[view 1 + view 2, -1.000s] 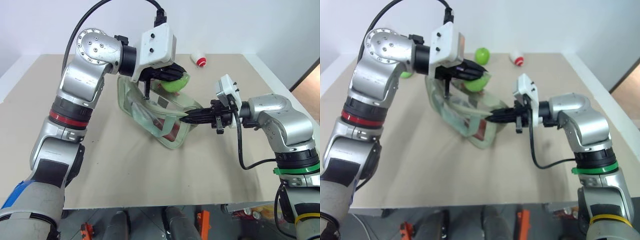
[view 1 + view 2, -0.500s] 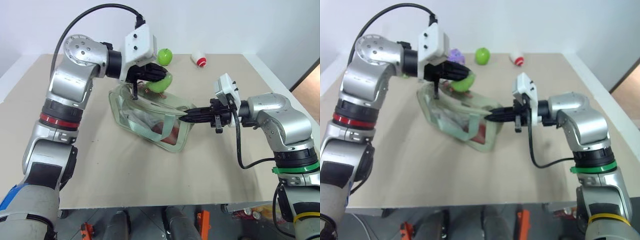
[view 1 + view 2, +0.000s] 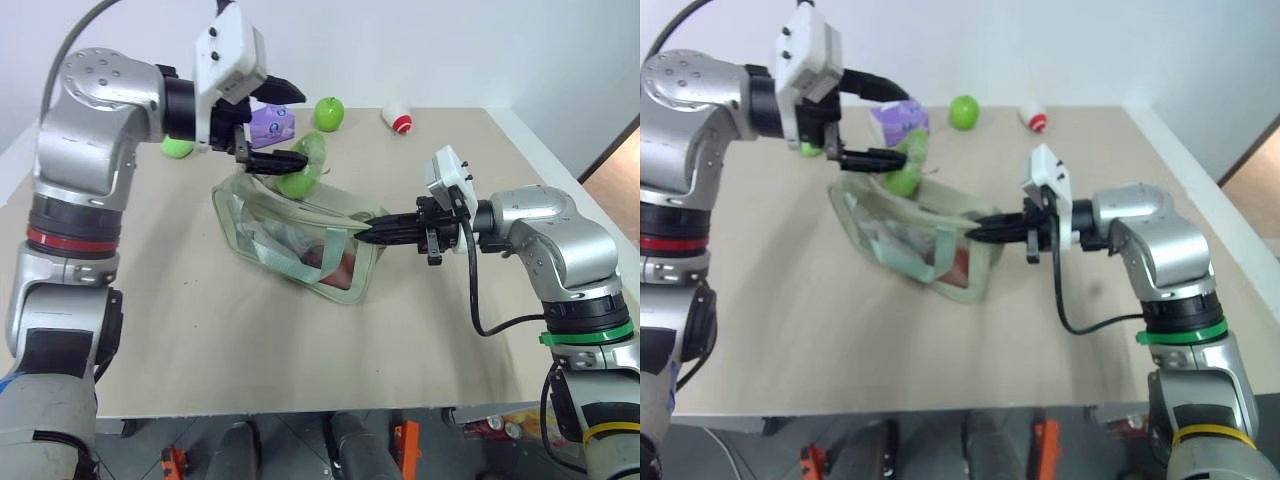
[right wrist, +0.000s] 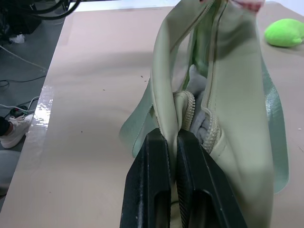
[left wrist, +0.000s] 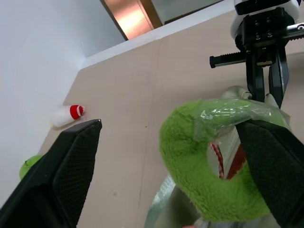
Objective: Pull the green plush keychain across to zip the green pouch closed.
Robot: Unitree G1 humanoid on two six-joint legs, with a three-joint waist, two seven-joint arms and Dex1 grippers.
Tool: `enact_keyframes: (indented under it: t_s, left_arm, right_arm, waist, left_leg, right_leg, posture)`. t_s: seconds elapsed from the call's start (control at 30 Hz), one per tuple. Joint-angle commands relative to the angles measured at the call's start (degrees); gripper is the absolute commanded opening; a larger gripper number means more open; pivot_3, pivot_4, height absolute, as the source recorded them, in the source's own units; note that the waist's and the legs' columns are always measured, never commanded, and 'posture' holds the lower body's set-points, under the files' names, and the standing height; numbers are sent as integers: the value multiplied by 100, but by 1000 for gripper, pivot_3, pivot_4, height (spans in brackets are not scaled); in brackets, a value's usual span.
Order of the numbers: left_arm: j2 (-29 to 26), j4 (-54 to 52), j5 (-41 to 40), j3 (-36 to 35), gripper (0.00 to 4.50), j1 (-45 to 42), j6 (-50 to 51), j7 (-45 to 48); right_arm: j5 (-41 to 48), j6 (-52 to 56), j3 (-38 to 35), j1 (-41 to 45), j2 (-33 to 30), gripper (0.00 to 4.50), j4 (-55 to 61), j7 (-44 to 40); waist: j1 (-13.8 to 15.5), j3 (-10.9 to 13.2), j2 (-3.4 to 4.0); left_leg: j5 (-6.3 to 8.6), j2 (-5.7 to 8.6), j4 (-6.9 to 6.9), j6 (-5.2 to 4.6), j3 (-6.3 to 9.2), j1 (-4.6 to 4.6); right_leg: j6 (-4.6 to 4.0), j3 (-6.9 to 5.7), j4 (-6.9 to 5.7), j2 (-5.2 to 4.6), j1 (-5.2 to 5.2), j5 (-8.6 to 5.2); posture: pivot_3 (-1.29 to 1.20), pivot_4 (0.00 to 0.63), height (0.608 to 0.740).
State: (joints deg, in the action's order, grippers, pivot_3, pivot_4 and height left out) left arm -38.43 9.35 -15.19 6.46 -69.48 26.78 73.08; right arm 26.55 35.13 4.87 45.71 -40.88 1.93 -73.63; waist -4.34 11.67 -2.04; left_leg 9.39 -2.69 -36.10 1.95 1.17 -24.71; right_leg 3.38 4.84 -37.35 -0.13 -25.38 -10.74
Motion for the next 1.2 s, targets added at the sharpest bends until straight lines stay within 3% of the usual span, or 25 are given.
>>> enact_keyframes:
  t_s: [0.03, 0.2, 0.37, 0.77, 1.03, 1.2]
  left_arm:
    - [-317, -147, 170, -15, 4461, 98, -222, 64]
    - [-803, -55, 683, 309, 4461, 494, -944, 333]
    - [-902, -84, 546, 128, 4461, 532, -960, 410]
    - [-1473, 715, -925, -1509, 4461, 230, 409, 376]
    - [-1799, 559, -959, -1644, 4461, 2108, 67, 785]
    - [-1555, 562, -1147, -1663, 4461, 2340, 326, 557]
  right_arm:
    - [73, -78, -31, 228, 41, 0, 54, -40]
    - [69, -82, 0, 272, 115, 0, 30, -45]
    - [102, -67, 9, 244, 124, 0, 78, -15]
    - [141, -20, -11, 120, 111, 0, 180, 28]
    - [143, -28, 1, 118, 129, 0, 169, 9]
    - [160, -2, -20, 88, 113, 0, 206, 14]
  waist:
    - [-1, 0, 0]
    - [-4, 0, 0]
    - [2, 0, 0]
    - [-21, 3, 5]
    - [1, 6, -10]
    - [2, 6, -11]
  left_leg:
    - [0, 0, 0, 0, -1, 0]
    - [0, 0, 0, 0, -2, 4]
    - [0, -1, -2, 0, -3, 0]
    - [0, -8, -1, 0, 0, 4]
    - [0, -10, 1, 0, -2, 14]
    - [0, -19, -13, 1, 1, 5]
  right_leg:
    - [0, 0, 0, 0, 0, 0]
    - [-3, 1, -2, 0, 1, -1]
    - [-3, 0, -2, -2, 0, -1]
    - [-8, -4, -8, 7, -1, -4]
    - [-18, -6, -25, 6, -1, -10]
    - [-21, -14, -28, 10, -4, -9]
  posture:
    - [0, 150, 740]
    - [0, 150, 740]
    - [0, 150, 740]
    - [0, 150, 740]
    - [0, 150, 740]
    - [0, 150, 740]
